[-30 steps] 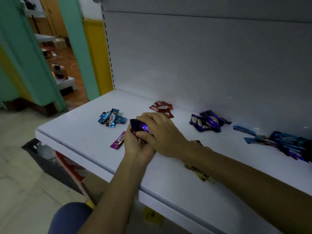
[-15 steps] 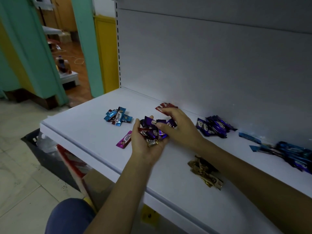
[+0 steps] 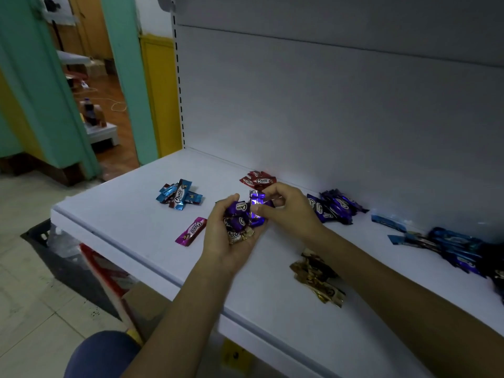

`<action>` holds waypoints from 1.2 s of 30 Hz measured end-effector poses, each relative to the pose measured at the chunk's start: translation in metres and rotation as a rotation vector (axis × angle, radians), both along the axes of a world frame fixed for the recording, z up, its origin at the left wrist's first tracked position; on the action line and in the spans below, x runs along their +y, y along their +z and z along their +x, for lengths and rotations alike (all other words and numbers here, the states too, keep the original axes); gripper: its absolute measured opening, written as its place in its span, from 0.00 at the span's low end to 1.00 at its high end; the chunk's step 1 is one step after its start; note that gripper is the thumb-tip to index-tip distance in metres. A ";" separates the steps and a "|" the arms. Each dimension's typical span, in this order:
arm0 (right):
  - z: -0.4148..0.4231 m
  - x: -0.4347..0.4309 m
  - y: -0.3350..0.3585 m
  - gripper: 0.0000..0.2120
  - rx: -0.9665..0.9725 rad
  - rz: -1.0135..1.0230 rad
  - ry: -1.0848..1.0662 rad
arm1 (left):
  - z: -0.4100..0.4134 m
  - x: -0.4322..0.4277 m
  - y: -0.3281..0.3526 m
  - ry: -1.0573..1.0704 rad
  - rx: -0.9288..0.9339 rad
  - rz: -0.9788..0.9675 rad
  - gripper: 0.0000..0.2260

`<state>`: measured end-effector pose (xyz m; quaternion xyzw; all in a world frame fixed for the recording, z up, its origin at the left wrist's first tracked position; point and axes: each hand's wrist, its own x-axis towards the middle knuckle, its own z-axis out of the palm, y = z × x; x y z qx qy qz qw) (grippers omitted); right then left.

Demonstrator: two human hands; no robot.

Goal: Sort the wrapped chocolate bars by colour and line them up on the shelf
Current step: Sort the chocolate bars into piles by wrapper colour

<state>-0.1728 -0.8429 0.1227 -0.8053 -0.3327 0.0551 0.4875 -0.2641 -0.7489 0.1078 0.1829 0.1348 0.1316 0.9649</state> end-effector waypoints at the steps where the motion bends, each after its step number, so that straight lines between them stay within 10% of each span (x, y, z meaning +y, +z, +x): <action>1: -0.001 -0.001 0.002 0.11 0.006 0.012 -0.012 | 0.000 -0.001 0.000 0.002 0.009 0.011 0.12; 9: -0.005 -0.014 0.006 0.08 0.352 0.207 -0.110 | 0.002 -0.001 0.000 0.026 0.072 0.023 0.11; 23: -0.004 -0.040 0.021 0.08 0.232 0.237 -0.097 | -0.001 -0.023 -0.002 0.041 0.157 0.832 0.10; 32: 0.004 -0.062 0.014 0.04 0.428 0.443 -0.294 | 0.000 -0.030 -0.005 0.092 0.147 0.875 0.08; 36: 0.037 -0.086 0.014 0.06 -0.027 0.381 -0.528 | 0.002 -0.028 -0.007 0.093 0.154 0.871 0.09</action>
